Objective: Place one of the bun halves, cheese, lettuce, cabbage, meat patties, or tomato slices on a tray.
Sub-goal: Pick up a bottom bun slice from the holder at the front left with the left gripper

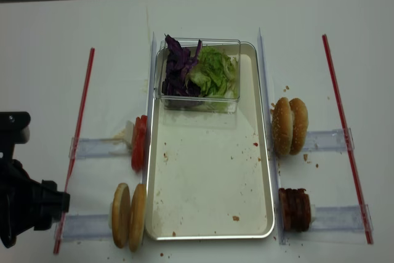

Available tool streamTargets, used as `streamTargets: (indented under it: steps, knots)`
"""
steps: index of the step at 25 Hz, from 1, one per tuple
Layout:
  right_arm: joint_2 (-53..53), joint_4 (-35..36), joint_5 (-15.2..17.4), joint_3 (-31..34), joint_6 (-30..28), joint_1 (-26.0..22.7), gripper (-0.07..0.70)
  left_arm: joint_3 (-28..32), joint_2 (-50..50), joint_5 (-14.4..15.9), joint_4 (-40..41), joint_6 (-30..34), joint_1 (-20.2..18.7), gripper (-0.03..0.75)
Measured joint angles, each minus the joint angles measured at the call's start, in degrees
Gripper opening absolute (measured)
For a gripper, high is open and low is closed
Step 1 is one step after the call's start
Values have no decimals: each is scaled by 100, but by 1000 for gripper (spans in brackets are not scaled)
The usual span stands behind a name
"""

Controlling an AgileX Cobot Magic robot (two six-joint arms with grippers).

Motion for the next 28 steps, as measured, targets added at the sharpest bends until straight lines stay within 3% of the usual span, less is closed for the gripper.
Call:
streamTargets:
  steps: [5, 8, 13, 18, 21, 25, 28]
  knots:
    - [0, 0, 0, 0, 0, 0, 482, -198, 201, -23, -572, 194, -117, 491]
    - [0, 0, 0, 0, 12, 0, 482, -347, 201, -37, -908, 187, -559, 491]
    - [0, 0, 0, 0, 12, 0, 482, -394, 201, -257, -1047, -411, -1812, 491]
    - [0, 0, -10, 0, 20, 0, 482, -394, 210, -618, -855, -1508, -3162, 491]
    - [0, 0, -10, 0, 20, 0, 482, -394, 305, -667, -592, -2136, -3826, 491]
    - [0, 0, -10, 0, 10, 0, 482, -397, 520, -925, -415, -2736, -4505, 491]
    - [0, 0, -10, 0, 10, 0, 482, -445, 792, -1062, -233, -3155, -4758, 491]
